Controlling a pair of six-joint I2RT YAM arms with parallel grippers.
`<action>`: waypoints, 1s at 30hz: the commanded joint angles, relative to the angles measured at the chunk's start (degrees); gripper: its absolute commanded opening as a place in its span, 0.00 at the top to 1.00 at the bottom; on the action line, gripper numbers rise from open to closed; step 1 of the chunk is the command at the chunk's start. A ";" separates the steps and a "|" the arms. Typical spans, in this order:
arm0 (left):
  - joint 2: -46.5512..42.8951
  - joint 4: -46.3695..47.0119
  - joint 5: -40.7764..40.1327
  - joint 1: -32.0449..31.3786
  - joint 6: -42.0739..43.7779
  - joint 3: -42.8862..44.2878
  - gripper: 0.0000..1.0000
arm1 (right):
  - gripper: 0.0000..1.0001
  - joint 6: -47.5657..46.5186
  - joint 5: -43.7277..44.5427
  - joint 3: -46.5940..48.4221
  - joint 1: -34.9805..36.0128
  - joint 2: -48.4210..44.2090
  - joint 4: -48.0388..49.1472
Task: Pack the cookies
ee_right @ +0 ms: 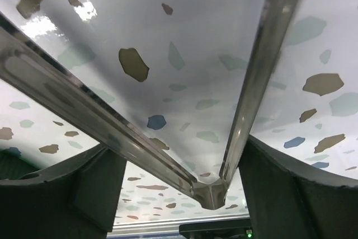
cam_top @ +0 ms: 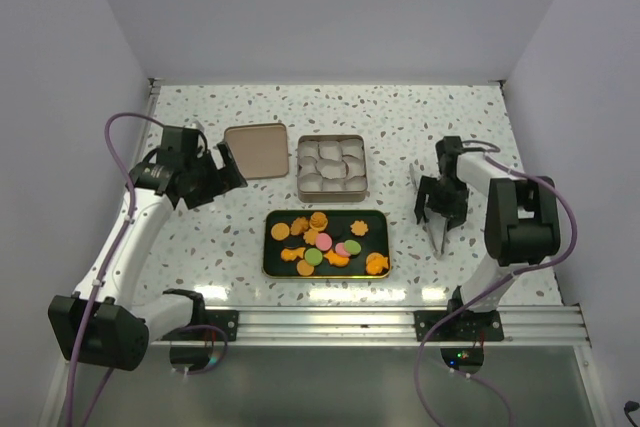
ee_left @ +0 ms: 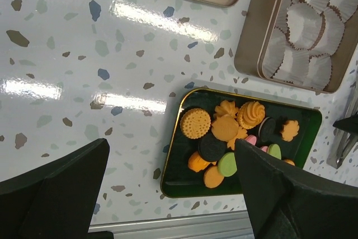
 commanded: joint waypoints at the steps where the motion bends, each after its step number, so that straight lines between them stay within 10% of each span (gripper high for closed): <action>1: -1.77 -1.79 -1.32 -0.56 0.13 -0.50 0.00 | 0.23 -1.51 -1.10 1.31 0.59 2.58 12.71; 8: -3.44 -2.40 -1.67 -0.65 -0.22 -0.77 0.00 | 0.42 -3.09 1.80 1.40 5.25 -0.40 10.87; 30: -11.96 -4.86 1.49 -0.73 -0.31 -1.29 0.00 | 0.43 8.33 -7.41 9.13 12.90 -35.37 -11.98</action>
